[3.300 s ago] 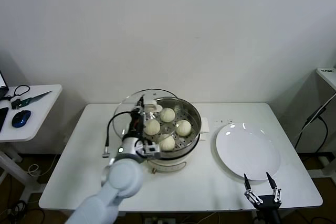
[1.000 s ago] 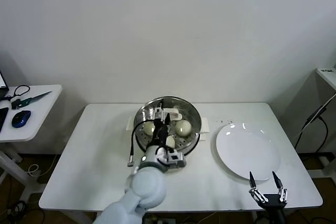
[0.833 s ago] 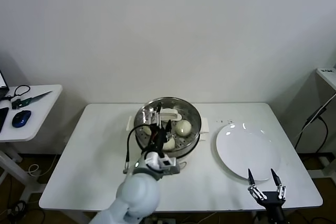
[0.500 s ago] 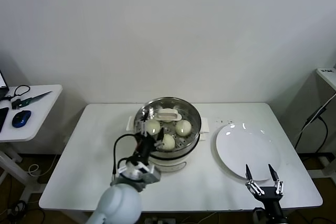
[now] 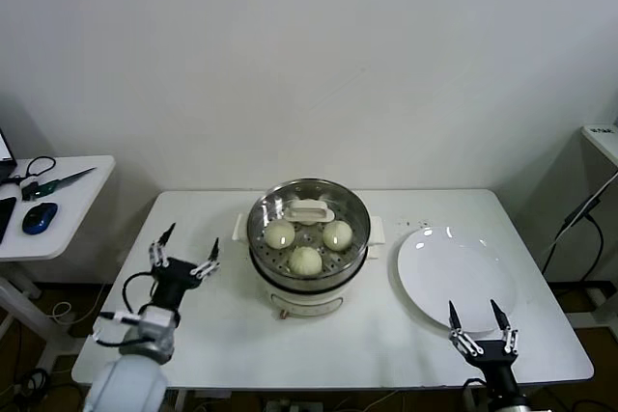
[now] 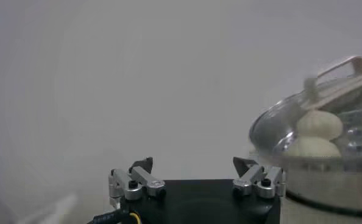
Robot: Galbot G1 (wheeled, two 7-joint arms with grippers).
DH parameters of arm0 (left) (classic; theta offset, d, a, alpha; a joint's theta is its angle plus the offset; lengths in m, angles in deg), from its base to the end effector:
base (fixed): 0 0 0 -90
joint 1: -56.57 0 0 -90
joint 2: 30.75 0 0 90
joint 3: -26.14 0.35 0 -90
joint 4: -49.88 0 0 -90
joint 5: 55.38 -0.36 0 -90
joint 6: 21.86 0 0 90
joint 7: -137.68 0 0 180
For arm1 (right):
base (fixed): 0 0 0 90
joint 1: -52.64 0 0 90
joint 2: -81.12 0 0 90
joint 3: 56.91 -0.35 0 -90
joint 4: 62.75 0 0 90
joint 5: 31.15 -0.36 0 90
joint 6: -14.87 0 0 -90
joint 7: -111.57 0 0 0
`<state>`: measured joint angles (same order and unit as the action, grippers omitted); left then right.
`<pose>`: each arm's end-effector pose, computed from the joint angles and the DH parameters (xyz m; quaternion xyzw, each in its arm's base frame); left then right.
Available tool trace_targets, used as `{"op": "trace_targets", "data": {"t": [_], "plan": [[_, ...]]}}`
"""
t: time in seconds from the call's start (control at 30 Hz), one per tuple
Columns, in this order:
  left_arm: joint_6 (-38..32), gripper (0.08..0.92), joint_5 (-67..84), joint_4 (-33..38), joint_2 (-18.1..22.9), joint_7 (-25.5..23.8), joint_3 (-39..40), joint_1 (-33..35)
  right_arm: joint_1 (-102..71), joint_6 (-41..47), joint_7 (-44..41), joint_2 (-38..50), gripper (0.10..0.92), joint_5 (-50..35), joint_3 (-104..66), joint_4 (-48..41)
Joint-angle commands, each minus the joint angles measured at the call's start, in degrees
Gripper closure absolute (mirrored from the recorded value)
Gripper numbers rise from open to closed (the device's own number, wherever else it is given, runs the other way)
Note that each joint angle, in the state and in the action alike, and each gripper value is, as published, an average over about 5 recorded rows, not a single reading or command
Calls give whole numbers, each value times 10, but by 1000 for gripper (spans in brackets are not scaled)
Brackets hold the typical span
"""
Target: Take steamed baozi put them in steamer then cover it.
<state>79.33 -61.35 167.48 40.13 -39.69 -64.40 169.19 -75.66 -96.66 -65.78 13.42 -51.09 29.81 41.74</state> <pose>0.2283 0.0629 -0.2816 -0.0214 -0.9765 -0.2098 0.0435 0.1287 -0.1171 -0.3985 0.0053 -0.9998 0.0118 0.0178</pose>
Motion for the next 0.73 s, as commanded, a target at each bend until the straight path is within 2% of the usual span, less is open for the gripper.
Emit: {"op": "trace_targets", "data": {"t": [0.03, 0.17, 0.37, 0.73], "plan": [[-89, 177, 182, -16, -8, 29, -135, 50, 7, 14, -2, 0, 203, 8, 6, -15], [-159, 177, 220, -81, -8, 28, -106, 79, 8, 12, -3, -2, 203, 9, 8, -17], [-223, 177, 205, -155, 20, 23, -44, 82, 8, 11, -3, -4, 203, 8, 9, -15], [-240, 177, 205, -158, 34, 7, -30, 86, 6, 6, -4, -5, 203, 8, 11, -15]]}}
